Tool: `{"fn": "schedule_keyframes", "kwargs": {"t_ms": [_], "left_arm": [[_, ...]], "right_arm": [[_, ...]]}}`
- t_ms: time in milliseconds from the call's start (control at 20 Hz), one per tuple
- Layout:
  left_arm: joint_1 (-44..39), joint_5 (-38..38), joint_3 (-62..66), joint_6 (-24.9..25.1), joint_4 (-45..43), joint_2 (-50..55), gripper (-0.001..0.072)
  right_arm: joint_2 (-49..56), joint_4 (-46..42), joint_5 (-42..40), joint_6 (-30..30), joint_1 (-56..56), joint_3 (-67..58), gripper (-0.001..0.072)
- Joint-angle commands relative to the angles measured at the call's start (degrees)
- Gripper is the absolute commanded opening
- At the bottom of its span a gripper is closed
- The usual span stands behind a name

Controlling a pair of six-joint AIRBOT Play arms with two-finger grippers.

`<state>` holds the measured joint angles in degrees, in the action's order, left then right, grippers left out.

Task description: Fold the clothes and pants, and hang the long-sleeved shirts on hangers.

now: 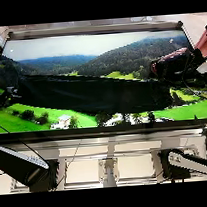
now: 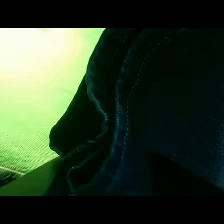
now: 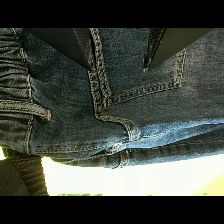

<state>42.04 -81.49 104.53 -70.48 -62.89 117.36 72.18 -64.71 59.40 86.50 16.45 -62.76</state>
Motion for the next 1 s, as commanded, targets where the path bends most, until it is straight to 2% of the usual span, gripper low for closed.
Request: {"fn": "schedule_keyframes", "kwargs": {"t_ms": [0, 50, 250, 300, 350, 400, 600, 800, 950], "left_arm": [[-0.07, 0.44, -0.02, 0.02, 0.85, 0.39, 0.046], [-0.2, 0.42, -0.02, 0.02, 0.83, 0.37, 0.0421], [-0.59, 0.2, -0.02, 0.04, 0.79, 0.07, 0.0145], [-0.59, -0.11, -0.02, 0.02, 0.74, -0.28, 0.0093], [-0.59, -0.42, -0.02, 0.0, 0.31, -0.79, 0.008], [-0.57, -0.74, -0.02, -0.02, -0.66, -1.77, 0.0037], [-0.59, -0.92, -0.02, -0.22, -7.04, -9.07, 0.0037], [-1.99, -3.93, 0.0, -0.04, -12.35, -19.15, 0.0037], [-5.51, -7.54, 0.0, 2.45, -12.52, -25.29, 0.0036]], "right_arm": [[-0.04, 0.0, 0.02, 0.02, -0.07, -0.04, 0.0379], [-0.04, 0.02, 0.02, 0.02, -0.07, -0.04, 0.0379], [-0.04, 0.0, 0.96, 0.02, -0.07, -0.04, 0.0379], [-0.04, 0.0, 1.22, 0.0, -0.07, -0.04, 0.0379], [-0.04, 0.02, 1.25, 0.02, -0.07, -0.04, 0.0379], [-0.04, 0.02, 1.25, 0.02, -0.07, -0.04, 0.0379], [-0.04, 0.11, 1.97, 0.02, -0.07, -0.04, 0.0379], [-0.04, 0.98, 6.1, -0.04, -0.07, -0.04, 0.0371], [-0.04, 1.88, 8.13, -0.17, -0.07, -0.04, 0.0371]]}}
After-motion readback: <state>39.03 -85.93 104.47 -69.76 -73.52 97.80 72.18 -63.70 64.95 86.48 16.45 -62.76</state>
